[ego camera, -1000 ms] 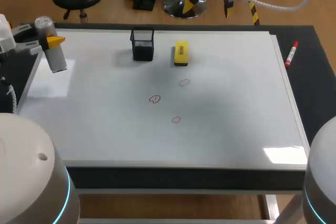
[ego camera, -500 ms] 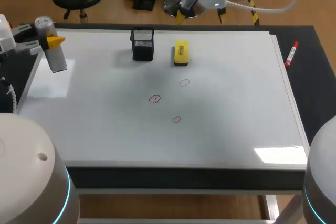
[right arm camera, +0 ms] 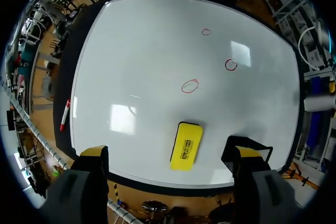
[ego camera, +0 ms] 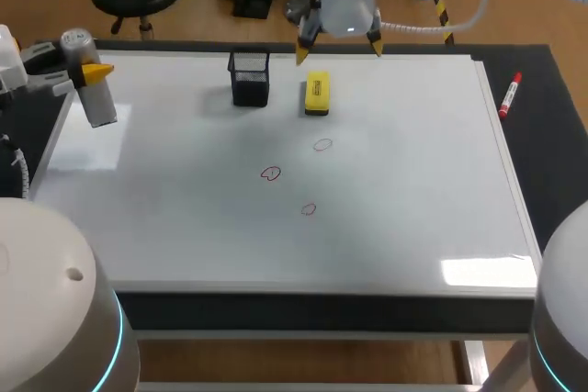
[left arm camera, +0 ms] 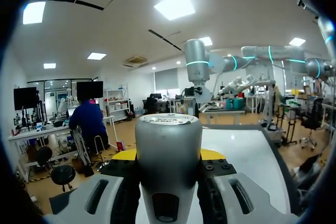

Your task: Pick up the inspection probe, press it on each red-marked spot on the whiteboard one by one, put down the probe, pick up the eraser, and wipe off all the red marks.

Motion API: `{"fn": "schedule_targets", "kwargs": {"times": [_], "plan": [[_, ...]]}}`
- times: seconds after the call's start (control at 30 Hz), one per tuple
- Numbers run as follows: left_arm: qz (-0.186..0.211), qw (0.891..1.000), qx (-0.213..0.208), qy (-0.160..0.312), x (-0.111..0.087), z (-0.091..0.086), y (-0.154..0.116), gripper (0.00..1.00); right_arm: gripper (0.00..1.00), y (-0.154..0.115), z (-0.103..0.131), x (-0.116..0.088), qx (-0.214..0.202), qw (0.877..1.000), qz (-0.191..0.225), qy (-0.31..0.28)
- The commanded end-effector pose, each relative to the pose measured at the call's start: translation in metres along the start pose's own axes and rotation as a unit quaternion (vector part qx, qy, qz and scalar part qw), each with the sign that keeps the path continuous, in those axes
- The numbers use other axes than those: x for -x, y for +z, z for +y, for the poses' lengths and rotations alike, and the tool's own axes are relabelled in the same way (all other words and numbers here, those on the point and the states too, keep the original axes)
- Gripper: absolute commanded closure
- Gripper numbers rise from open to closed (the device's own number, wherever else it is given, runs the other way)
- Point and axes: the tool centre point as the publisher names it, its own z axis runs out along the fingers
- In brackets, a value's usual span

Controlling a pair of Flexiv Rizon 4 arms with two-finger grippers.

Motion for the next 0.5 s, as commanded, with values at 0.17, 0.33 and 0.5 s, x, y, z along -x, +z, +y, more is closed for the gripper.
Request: {"fn": "schedule_targets", "kwargs": {"times": [0.17, 0.33, 0.5], "plan": [[0.001, 1.000, -0.001, 0.001, 0.001, 0.000, 0.000, 1.00, 0.00, 0.025, -0.003, 0.017, 0.006, 1.000, 0.012, 0.005], [0.001, 1.000, -0.001, 0.001, 0.001, 0.000, 0.000, 1.00, 0.00, 0.039, -0.001, 0.027, 0.011, 1.000, 0.010, 0.003], [0.001, 1.000, -0.001, 0.001, 0.001, 0.000, 0.000, 1.00, 0.00, 0.051, -0.001, 0.030, 0.011, 1.000, 0.005, 0.006]]}}
